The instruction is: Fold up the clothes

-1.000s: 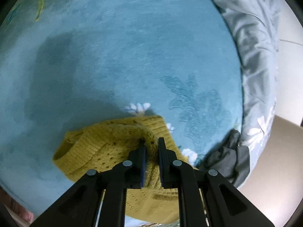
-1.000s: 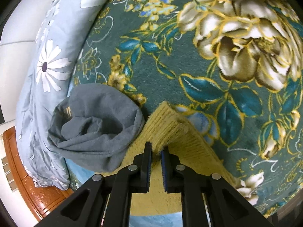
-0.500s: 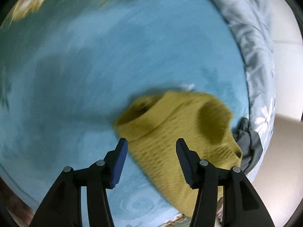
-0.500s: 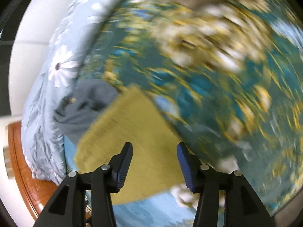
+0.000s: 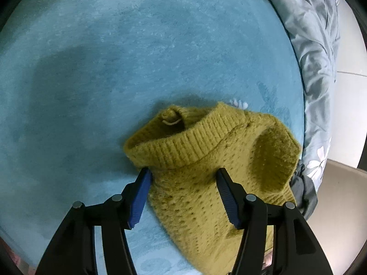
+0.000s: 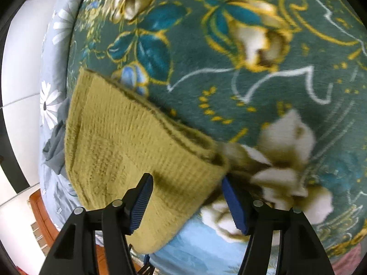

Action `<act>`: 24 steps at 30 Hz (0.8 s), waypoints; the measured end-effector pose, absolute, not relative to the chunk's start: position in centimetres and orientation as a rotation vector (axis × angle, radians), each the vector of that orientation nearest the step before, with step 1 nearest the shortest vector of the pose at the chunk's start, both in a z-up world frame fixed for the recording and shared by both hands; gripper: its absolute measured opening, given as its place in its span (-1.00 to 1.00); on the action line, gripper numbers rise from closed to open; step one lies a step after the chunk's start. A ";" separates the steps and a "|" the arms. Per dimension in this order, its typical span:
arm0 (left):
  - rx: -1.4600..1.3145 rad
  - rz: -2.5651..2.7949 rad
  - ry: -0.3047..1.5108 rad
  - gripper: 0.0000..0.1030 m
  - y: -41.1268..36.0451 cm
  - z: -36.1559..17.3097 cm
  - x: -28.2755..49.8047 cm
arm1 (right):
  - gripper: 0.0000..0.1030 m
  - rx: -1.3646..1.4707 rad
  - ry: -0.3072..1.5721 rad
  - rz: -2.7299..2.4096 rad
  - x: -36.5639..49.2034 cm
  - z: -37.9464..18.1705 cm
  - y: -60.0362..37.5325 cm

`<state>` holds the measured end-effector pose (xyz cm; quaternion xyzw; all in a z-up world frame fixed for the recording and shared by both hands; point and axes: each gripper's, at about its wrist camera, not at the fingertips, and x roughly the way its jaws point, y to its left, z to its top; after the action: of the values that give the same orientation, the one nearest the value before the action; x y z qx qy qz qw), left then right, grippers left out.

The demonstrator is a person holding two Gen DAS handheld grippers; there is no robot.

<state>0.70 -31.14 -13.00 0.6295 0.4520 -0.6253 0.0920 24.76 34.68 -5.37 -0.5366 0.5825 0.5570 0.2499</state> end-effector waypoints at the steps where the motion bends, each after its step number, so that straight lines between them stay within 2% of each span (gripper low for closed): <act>1: 1.859 -1.856 1.352 0.05 -31.1 -13.0 0.7 | 0.21 -1.460 1.578 1.515 24.5 -5.4 34.6; 3: 1.853 -1.837 1.356 -0.68 -31.1 -13.1 0.6 | -0.29 -1.460 1.556 1.498 24.0 -5.3 34.5; 4: 1.847 -1.828 1.362 -0.71 -31.1 -13.0 0.5 | -0.38 -1.458 1.548 1.487 23.8 -5.1 34.6; 5: 1.834 -1.845 1.367 -0.76 -31.0 -12.5 0.4 | -0.61 -1.455 1.542 1.497 23.6 -4.7 34.7; 6: 1.820 -1.877 1.369 -0.77 -30.9 -11.7 0.3 | -0.67 -1.453 1.536 1.527 23.2 -3.9 34.8; 13: 1.720 -2.117 1.495 -0.79 -31.5 -5.2 2.8 | -0.71 -1.396 1.505 1.893 22.6 4.4 35.1; 16: 1.768 -2.118 1.440 -0.79 -31.9 -6.0 5.8 | -0.71 -1.386 1.487 1.920 25.4 5.7 35.7; 21: 1.910 -1.803 1.391 -0.77 -33.1 -13.1 10.4 | -0.70 -1.591 1.410 1.672 29.1 -0.9 35.7; 24: 1.887 -1.765 1.457 -0.71 -33.7 -13.7 11.2 | -0.69 -1.593 1.406 1.640 29.5 -2.1 36.0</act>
<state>11.22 -33.68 -13.66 0.6337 0.4894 -0.5927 0.0874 29.53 36.01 -2.14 -0.5779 0.5101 0.5952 0.2268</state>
